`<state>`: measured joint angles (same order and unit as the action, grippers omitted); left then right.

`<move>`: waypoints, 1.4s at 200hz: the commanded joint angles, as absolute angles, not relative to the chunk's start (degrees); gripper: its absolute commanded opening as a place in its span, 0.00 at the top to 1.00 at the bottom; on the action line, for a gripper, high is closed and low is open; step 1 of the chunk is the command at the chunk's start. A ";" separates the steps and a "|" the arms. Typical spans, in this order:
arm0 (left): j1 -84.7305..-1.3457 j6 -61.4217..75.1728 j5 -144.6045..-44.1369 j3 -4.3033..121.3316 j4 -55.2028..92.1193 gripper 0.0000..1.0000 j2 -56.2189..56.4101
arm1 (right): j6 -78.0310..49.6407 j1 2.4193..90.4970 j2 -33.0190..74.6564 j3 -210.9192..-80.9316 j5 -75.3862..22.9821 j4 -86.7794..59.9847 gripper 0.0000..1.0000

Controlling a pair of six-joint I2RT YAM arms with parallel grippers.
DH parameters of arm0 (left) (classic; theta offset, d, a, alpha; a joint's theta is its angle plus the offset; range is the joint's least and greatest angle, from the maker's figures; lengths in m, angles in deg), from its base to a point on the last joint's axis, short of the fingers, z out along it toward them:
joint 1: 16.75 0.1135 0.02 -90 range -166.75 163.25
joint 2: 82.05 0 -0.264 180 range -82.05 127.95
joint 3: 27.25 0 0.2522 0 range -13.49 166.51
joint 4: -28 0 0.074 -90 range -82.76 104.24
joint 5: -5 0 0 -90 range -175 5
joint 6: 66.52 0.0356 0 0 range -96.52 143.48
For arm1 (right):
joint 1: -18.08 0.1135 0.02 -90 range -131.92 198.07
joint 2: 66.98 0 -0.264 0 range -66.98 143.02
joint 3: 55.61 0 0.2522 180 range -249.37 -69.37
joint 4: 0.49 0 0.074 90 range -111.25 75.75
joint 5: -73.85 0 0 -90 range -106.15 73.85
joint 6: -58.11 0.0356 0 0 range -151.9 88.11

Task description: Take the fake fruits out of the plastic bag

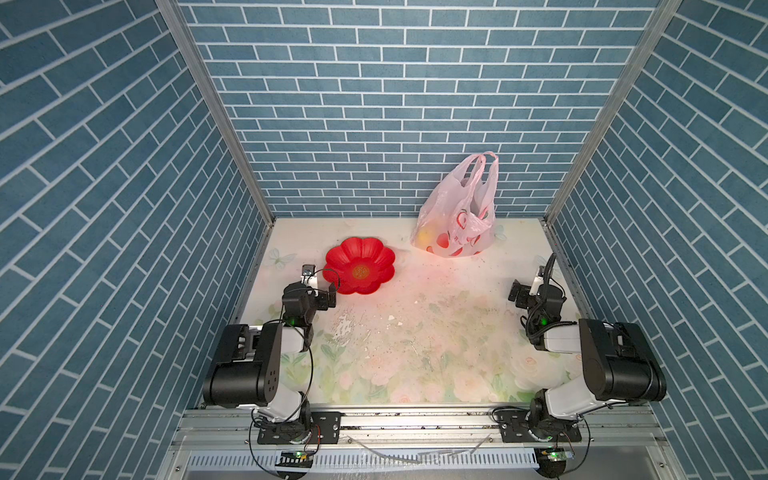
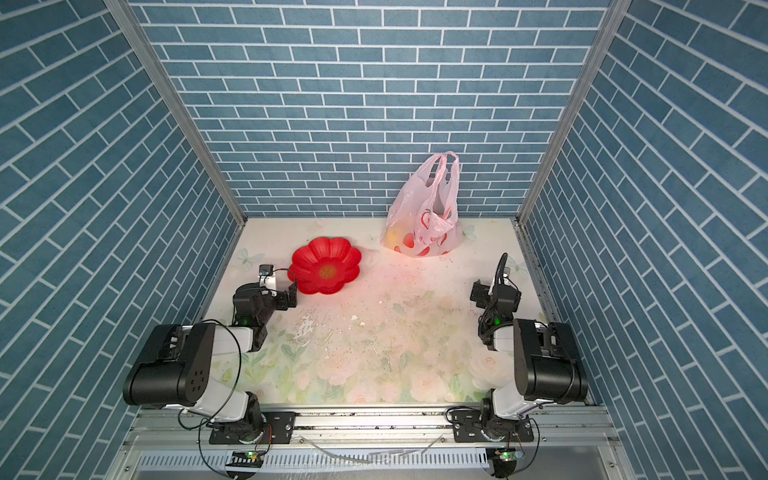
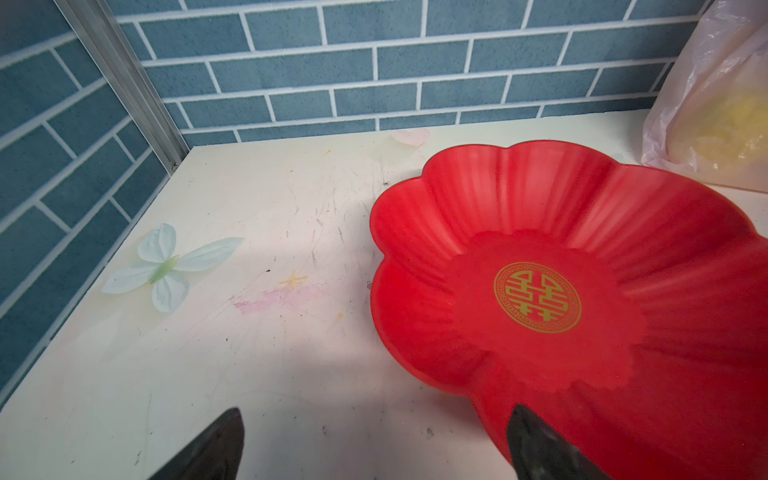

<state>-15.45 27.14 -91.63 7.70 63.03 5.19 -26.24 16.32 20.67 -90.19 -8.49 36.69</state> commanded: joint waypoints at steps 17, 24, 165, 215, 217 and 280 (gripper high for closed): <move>-15.52 27.41 -91.33 8.49 63.88 0.01 5.49 | -28.07 16.57 21.29 -91.25 -9.03 36.55 0.01; -15.52 27.36 -91.36 8.49 63.91 0.01 5.45 | -27.99 16.52 21.32 -91.25 -9.09 36.55 0.01; -15.52 19.68 -79.70 15.40 38.00 0.01 -10.01 | -24.97 16.32 10.48 -102.75 -0.59 5.18 0.01; -15.00 -4.52 -66.47 31.13 1.17 0.01 -18.73 | -3.17 16.23 2.35 -110.59 11.17 -21.99 0.01; -14.99 -4.55 -66.99 31.24 1.13 0.01 -19.11 | -2.85 16.25 1.99 -110.81 10.65 -22.93 0.01; -15.10 -2.57 -85.12 40.86 -10.55 0.01 -22.93 | 0.84 18.13 4.56 -119.82 -13.81 -38.38 0.01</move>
